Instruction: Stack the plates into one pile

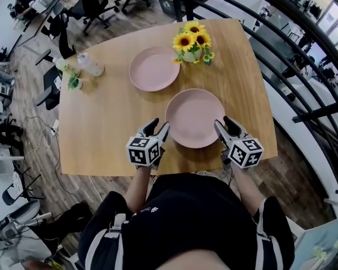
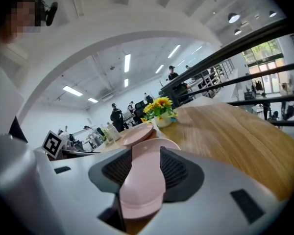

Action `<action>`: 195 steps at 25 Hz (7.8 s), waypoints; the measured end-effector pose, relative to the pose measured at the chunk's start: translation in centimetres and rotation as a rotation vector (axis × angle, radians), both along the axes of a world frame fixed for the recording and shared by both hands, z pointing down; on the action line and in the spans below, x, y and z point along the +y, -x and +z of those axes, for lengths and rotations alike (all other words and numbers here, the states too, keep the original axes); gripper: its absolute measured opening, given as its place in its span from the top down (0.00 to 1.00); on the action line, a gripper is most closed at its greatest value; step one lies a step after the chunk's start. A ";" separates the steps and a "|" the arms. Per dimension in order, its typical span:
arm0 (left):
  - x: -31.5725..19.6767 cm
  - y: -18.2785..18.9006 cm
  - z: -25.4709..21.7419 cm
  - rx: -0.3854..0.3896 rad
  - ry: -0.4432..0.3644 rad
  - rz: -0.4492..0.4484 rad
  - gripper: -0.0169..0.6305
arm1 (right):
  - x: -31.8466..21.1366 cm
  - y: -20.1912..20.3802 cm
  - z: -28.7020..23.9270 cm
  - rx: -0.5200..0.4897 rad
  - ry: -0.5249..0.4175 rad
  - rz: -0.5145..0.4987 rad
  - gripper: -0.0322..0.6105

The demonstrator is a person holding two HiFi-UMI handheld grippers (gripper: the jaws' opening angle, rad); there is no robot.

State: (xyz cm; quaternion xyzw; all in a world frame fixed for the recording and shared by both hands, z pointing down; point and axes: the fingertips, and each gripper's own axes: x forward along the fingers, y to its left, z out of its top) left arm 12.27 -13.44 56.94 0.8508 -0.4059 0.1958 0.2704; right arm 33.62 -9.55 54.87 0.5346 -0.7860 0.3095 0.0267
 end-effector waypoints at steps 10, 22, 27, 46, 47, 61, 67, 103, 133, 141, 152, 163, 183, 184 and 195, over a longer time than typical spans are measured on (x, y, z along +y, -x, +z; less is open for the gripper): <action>-4.3 7.8 -4.5 -0.062 -0.128 -0.036 0.70 | -7.0 8.3 -5.2 -0.010 -0.112 -0.187 0.68; -13.3 14.6 -6.7 -0.037 -0.180 -0.113 0.78 | -16.4 12.4 -5.5 0.098 -0.109 -0.163 0.69; -16.9 14.9 -4.1 -0.022 -0.113 -0.088 0.78 | -20.3 12.0 -3.2 0.205 -0.096 -0.147 0.71; -21.5 12.1 6.5 0.105 0.218 -0.204 0.66 | -21.0 13.2 -0.3 0.139 0.007 -0.174 0.71; -21.6 11.9 6.7 0.106 0.223 -0.209 0.66 | -20.8 13.2 -0.3 0.135 0.007 -0.175 0.71; -22.8 12.7 7.2 0.433 0.369 -0.507 0.89 | -19.7 13.2 0.6 0.062 0.045 -0.172 0.71; -22.9 13.7 6.1 0.441 0.337 -0.515 0.91 | -19.2 13.0 1.1 0.040 0.062 -0.159 0.71; -15.0 9.1 -1.0 0.648 0.348 -0.333 0.90 | -11.4 8.1 1.6 -0.169 0.122 0.029 0.70; -3.8 -1.4 1.7 0.458 0.471 -0.015 0.87 | 2.1 -0.6 3.4 -0.163 0.221 0.234 0.73; -2.7 -1.0 2.0 0.395 0.430 0.022 0.86 | 3.2 0.1 4.3 -0.171 0.246 0.225 0.73; -1.6 -1.6 3.5 0.093 0.306 0.197 0.76 | 3.5 0.5 5.0 -0.039 0.250 0.146 0.71; -0.7 -2.3 3.4 -0.045 0.232 0.285 0.65 | 3.5 0.3 4.9 -0.019 0.231 0.155 0.69; -3.5 -1.0 -2.1 -0.096 -0.080 0.088 0.72 | 1.4 -0.9 -1.7 0.011 0.030 0.106 0.69; -3.5 -0.9 -2.5 -0.091 -0.100 0.072 0.75 | 1.3 -0.9 -2.2 0.006 0.012 0.095 0.69; -0.6 -3.4 -7.8 0.030 -0.258 0.044 0.93 | 0.8 0.8 -7.4 -0.129 -0.142 -0.077 0.94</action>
